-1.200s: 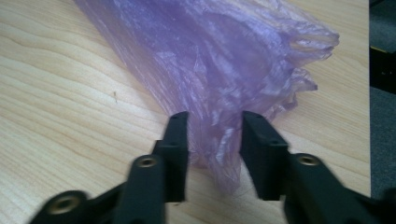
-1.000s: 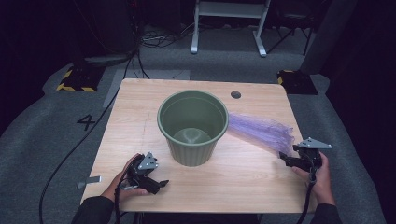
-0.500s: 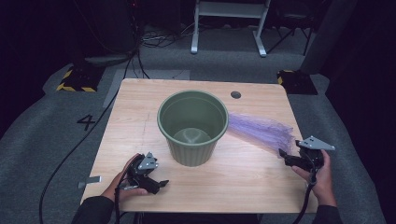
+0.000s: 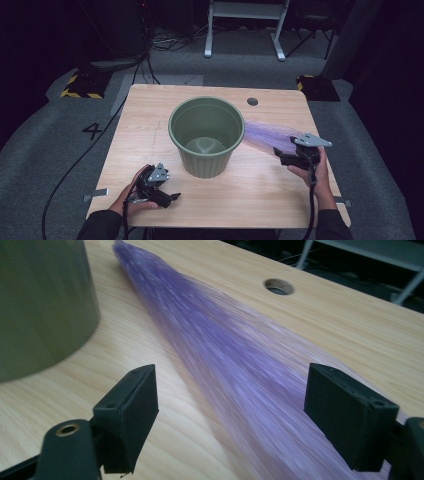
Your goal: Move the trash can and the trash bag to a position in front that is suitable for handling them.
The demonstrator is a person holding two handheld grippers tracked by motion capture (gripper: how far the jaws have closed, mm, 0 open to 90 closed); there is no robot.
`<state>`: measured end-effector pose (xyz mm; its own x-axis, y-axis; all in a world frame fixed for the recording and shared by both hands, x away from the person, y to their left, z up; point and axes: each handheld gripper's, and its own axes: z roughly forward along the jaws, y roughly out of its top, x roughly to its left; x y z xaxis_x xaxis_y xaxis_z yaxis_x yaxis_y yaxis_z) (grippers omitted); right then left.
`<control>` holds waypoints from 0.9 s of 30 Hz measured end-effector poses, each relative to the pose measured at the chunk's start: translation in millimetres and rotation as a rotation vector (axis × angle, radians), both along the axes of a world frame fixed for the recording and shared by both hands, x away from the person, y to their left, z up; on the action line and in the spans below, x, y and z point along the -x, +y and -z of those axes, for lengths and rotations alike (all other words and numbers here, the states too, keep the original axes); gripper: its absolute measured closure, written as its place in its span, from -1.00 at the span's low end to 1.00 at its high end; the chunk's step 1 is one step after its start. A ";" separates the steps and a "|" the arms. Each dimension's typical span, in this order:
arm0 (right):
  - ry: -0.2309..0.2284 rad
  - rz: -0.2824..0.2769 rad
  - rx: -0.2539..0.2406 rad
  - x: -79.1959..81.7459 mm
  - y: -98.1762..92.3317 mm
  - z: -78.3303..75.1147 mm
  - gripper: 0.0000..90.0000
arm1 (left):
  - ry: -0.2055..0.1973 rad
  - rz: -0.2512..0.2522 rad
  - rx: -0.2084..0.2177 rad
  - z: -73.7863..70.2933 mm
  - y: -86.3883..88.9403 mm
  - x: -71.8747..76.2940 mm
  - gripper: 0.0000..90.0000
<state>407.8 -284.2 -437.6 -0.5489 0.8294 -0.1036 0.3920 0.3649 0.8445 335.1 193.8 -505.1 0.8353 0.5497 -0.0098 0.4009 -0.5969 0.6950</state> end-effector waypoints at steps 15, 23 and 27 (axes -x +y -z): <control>0.088 -0.056 0.080 -59.1 67.2 24.7 -0.43 | 0.000 0.000 0.000 0.0 0.0 0.0 -0.89; 0.125 -0.025 0.105 -76.5 74.5 40.2 -0.44 | 0.000 0.000 0.000 0.0 0.0 0.0 -0.89; 0.141 0.001 0.111 -82.6 72.8 49.4 -0.42 | 0.000 0.000 0.000 0.0 0.0 0.0 -0.89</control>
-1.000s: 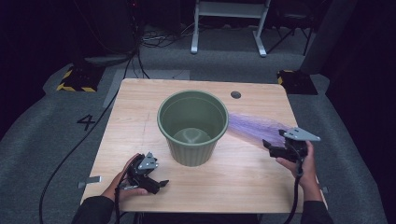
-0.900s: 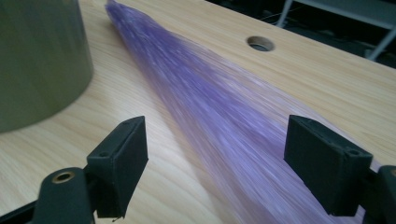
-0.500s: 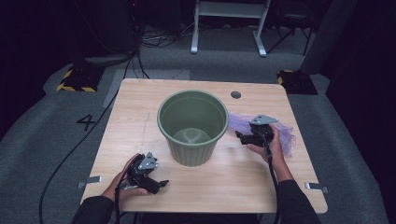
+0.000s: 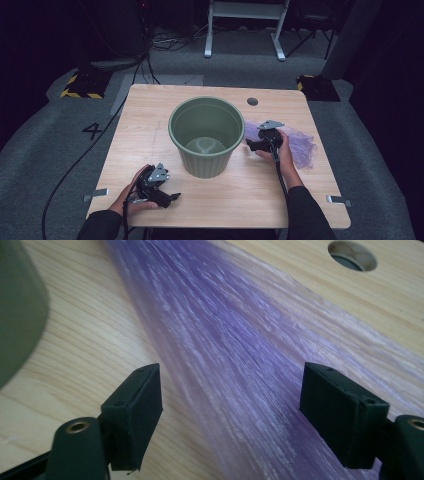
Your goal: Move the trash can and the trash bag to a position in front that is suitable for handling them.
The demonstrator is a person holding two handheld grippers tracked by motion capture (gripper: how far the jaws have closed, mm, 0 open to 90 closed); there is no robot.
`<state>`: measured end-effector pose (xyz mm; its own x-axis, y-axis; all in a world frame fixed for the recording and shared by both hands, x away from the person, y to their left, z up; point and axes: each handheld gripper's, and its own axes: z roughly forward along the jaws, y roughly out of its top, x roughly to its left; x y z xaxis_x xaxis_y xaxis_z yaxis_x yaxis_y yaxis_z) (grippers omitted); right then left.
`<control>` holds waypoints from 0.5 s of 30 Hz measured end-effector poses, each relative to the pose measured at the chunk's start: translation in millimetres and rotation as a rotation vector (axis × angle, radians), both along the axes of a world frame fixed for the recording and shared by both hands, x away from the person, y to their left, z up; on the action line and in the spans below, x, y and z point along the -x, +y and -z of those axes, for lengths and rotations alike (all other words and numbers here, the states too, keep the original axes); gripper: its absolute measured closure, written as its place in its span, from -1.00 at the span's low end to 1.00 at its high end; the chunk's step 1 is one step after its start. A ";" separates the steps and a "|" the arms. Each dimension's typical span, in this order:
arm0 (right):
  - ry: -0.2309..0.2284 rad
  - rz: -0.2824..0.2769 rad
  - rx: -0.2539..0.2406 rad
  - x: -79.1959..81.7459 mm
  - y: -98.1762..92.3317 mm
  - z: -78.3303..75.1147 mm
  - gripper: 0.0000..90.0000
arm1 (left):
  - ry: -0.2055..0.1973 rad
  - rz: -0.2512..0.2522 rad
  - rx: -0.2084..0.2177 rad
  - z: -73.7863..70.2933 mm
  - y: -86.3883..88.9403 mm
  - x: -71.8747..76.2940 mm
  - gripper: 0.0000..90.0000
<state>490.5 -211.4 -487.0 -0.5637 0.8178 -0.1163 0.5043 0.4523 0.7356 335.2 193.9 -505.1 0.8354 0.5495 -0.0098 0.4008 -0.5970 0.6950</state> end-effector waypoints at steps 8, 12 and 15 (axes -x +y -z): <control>0.028 0.007 -0.004 -6.2 -3.0 9.5 -0.34 | 0.000 0.000 0.000 0.0 0.0 0.0 -0.89; 0.035 0.005 -0.026 -7.2 -4.4 10.7 -0.29 | 0.000 0.000 0.000 0.0 -0.1 0.0 -0.89; 0.051 -0.015 -0.070 -7.9 -7.9 11.5 0.01 | 0.000 -0.001 0.001 0.1 -0.2 0.0 -0.89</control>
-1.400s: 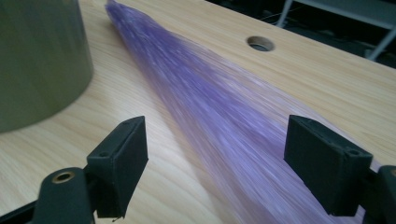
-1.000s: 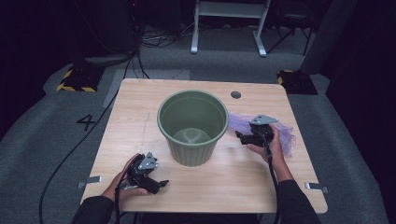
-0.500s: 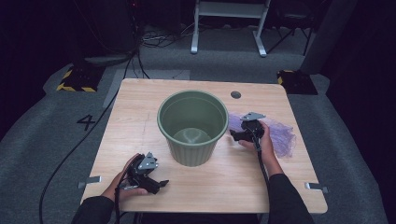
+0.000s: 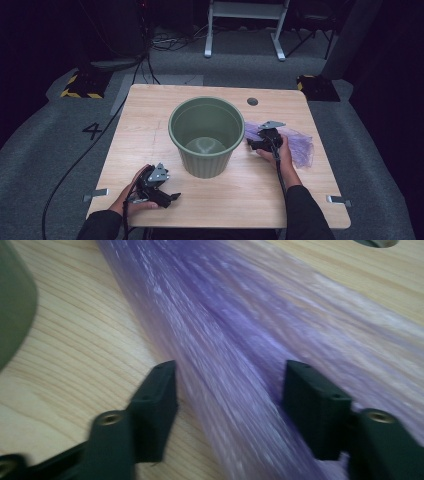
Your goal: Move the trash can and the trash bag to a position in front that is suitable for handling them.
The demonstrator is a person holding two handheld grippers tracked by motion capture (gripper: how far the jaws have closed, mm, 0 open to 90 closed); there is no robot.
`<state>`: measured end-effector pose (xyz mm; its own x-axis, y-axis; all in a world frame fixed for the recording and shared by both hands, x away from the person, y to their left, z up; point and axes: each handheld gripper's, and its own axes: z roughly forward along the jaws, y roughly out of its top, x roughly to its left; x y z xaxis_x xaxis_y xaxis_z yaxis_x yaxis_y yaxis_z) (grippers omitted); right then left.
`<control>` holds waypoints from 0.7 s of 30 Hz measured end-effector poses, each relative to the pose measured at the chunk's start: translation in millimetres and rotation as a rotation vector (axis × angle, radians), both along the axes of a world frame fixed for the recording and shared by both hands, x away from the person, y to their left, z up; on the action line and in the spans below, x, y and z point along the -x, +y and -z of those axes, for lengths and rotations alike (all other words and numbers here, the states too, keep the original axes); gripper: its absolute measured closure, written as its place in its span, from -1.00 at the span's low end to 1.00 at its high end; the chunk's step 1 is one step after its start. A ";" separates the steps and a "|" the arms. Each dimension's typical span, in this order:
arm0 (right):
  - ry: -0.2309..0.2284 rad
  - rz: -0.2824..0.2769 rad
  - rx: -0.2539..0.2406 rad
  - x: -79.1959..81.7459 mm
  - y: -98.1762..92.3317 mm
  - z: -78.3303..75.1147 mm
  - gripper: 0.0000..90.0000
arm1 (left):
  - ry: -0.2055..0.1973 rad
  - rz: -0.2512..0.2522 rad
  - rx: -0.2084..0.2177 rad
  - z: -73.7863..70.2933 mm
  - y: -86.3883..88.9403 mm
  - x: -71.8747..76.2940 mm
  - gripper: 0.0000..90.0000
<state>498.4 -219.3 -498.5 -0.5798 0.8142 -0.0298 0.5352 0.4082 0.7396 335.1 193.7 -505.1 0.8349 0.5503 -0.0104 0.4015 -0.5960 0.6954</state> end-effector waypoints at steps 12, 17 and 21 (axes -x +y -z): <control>0.027 0.013 0.007 11.0 -10.0 -4.0 0.77 | 0.000 -0.001 0.000 0.0 0.0 0.1 -0.89; 0.024 0.000 0.005 24.3 -23.1 -3.7 0.77 | 0.000 -0.001 0.000 0.0 -0.1 0.1 -0.89; 0.038 -0.011 0.011 34.2 -36.6 -5.2 0.73 | 0.000 -0.002 0.000 0.0 -0.1 0.1 -0.89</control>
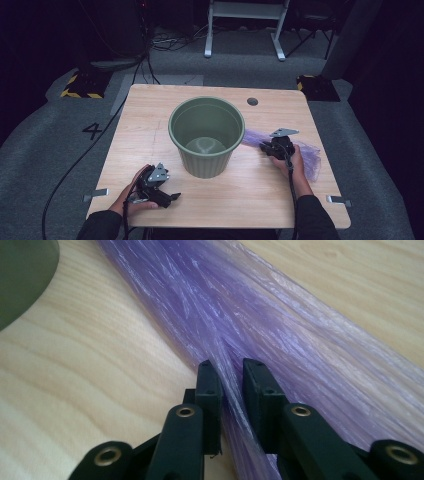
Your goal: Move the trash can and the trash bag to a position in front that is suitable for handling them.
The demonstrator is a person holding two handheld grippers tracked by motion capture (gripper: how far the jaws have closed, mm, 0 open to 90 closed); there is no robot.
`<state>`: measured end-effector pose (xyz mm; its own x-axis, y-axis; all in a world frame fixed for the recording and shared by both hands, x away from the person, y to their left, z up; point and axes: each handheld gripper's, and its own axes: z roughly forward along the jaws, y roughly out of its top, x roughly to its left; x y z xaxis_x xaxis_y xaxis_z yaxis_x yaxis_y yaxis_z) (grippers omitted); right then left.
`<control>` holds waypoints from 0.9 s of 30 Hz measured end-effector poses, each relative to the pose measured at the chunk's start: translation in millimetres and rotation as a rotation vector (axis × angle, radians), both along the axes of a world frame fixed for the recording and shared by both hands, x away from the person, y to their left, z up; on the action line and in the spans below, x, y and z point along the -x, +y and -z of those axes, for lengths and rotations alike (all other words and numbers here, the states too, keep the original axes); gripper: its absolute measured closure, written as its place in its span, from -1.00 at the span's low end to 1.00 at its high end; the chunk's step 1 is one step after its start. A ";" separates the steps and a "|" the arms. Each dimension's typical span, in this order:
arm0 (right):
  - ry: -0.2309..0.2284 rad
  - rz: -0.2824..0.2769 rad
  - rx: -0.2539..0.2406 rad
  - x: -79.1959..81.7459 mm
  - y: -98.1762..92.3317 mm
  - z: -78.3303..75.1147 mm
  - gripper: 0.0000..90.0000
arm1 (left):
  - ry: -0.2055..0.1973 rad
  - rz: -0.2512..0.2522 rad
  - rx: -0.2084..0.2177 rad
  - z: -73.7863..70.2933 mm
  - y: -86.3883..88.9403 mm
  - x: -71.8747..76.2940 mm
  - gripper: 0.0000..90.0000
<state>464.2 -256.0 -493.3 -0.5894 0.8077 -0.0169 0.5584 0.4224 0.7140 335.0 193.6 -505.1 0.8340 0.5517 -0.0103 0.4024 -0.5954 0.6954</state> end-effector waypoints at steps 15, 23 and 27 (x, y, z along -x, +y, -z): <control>-0.101 0.002 -0.009 18.6 6.0 -29.2 -0.39 | 0.001 0.000 0.000 -0.1 -0.1 0.0 -0.89; -0.076 -0.046 0.012 1.2 36.5 -16.6 -0.42 | 0.001 0.000 0.000 -0.1 0.0 0.0 -0.89; -0.028 -0.036 -0.006 -7.4 37.8 -3.6 -0.32 | 0.000 -0.001 -0.001 0.0 -0.1 0.0 -0.89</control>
